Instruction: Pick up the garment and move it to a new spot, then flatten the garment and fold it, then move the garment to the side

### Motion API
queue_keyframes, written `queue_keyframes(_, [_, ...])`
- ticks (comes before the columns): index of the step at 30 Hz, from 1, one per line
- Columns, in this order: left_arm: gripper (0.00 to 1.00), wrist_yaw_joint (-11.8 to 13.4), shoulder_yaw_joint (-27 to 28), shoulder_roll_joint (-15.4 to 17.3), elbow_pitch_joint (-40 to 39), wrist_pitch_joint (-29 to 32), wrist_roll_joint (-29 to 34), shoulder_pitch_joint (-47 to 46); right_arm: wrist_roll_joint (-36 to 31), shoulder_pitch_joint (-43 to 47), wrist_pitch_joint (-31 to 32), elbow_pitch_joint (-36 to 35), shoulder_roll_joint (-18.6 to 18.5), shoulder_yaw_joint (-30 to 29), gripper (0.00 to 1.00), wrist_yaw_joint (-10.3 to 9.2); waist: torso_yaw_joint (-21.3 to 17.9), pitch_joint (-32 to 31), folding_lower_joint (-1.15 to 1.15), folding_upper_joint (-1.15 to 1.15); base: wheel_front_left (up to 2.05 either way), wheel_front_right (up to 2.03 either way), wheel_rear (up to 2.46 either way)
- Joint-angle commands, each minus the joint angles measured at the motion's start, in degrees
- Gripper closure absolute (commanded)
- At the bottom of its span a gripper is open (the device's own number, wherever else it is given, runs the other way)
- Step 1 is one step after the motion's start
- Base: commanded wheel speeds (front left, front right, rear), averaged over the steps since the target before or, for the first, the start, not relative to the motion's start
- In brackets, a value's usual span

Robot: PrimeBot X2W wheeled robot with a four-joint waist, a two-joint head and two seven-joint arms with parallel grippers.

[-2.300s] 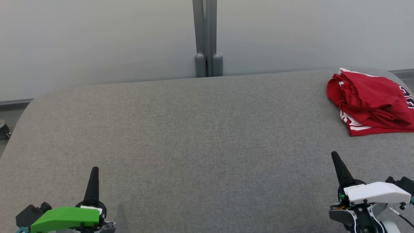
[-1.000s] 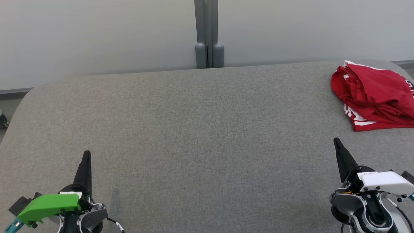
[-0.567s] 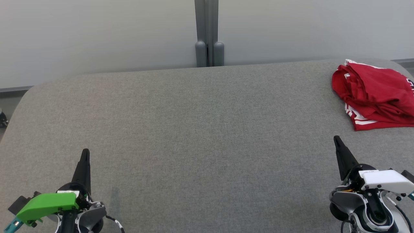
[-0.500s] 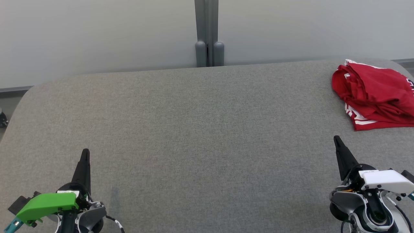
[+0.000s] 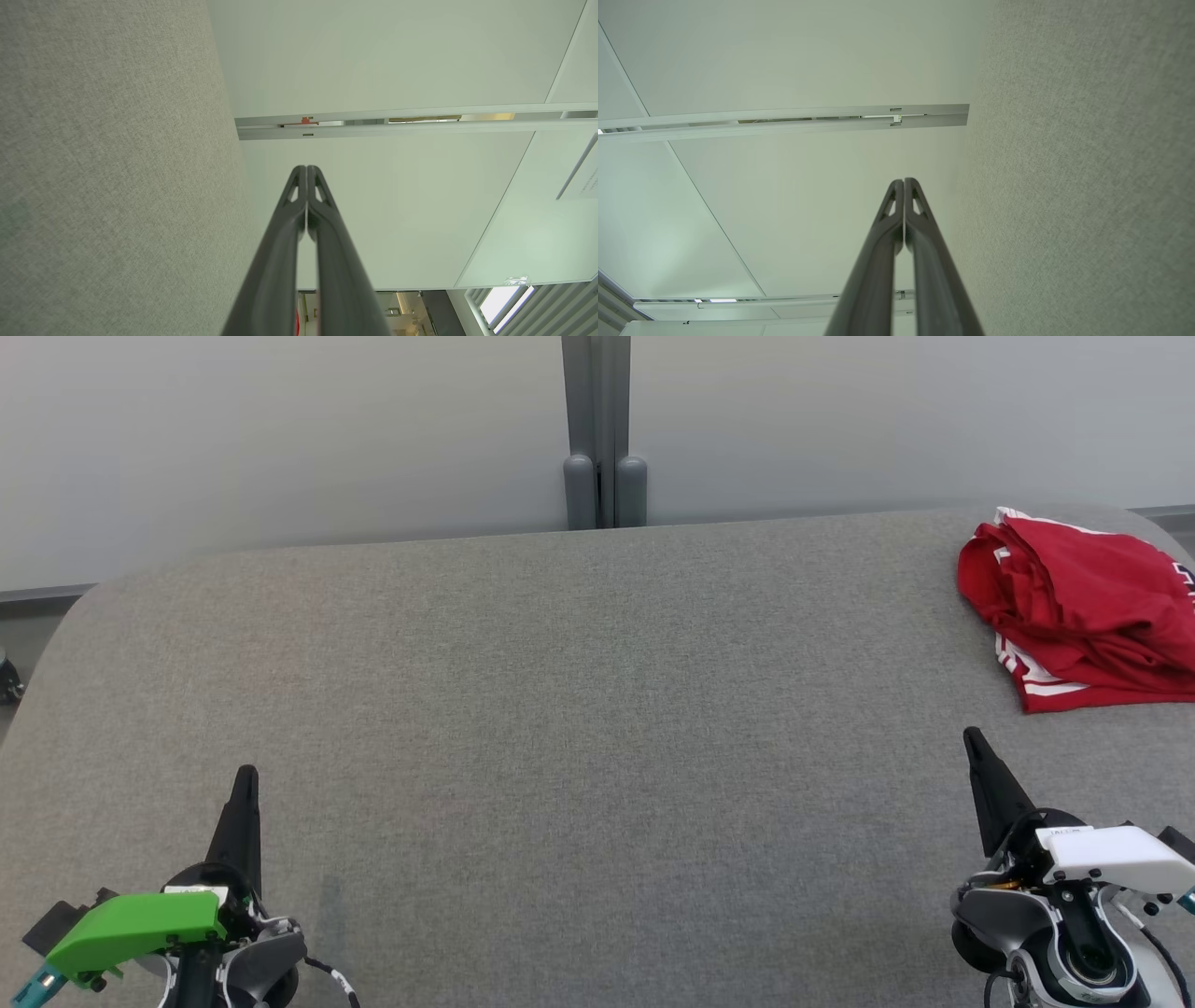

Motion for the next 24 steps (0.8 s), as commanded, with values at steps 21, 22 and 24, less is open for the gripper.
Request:
queue_keyframes(21, [1.0,-0.28,0.53,-0.35,0.13,0.49,0.53,-1.04,-0.09,-0.37,0.28,0.09,0.03,-0.18,1.0,0.0,0.0,0.0,0.0,0.0,0.0,0.0,0.0])
queue_keyframes(22, [1.0,-0.28,0.55,-0.35,0.13,0.52,0.56,-1.04,-0.09,-0.37,0.29,0.09,0.04,-0.19,1.0,0.0,0.0,0.0,0.0,0.0,0.0,0.0,0.0])
queue_keyframes(24, [1.0,-0.29,0.58,-0.35,0.13,0.55,0.56,-1.04,-0.1,-0.37,0.28,0.09,0.04,-0.2,1.0,0.0,0.0,0.0,0.0,0.0,0.0,0.0,0.0])
